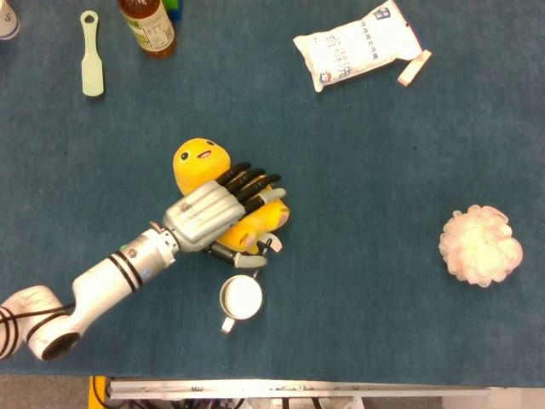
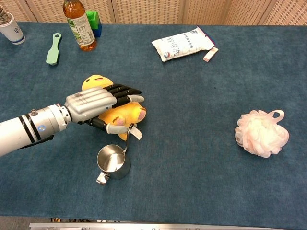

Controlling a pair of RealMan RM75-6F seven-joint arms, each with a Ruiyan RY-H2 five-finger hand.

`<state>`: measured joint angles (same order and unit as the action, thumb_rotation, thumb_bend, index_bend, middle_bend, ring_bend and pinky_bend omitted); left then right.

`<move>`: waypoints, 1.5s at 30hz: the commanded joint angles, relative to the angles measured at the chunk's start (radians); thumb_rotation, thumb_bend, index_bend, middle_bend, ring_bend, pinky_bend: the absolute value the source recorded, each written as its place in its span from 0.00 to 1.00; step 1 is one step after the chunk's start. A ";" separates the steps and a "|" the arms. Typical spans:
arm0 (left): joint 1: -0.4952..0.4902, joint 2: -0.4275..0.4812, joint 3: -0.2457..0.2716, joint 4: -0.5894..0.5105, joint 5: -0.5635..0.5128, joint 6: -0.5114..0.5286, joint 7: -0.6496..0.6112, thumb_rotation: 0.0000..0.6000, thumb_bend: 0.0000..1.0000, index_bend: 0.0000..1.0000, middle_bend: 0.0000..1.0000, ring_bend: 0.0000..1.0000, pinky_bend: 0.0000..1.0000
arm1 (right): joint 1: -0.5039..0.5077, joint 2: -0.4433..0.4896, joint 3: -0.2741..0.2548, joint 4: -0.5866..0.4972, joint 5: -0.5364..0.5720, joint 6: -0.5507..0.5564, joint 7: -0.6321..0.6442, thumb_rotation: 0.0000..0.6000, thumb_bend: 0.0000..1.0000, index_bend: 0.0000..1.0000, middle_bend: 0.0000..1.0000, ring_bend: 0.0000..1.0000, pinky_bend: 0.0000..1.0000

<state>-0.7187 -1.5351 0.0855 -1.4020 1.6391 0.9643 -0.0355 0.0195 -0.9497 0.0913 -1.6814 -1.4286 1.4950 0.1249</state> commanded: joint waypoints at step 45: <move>0.024 0.045 0.024 -0.054 0.018 0.039 0.037 0.00 0.00 0.06 0.01 0.00 0.00 | -0.002 -0.007 0.005 0.012 -0.003 0.002 0.020 1.00 0.04 0.04 0.26 0.12 0.23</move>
<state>-0.6994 -1.4978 0.1052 -1.4485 1.6537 0.9969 -0.0038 0.0170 -0.9567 0.0965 -1.6693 -1.4311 1.4964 0.1453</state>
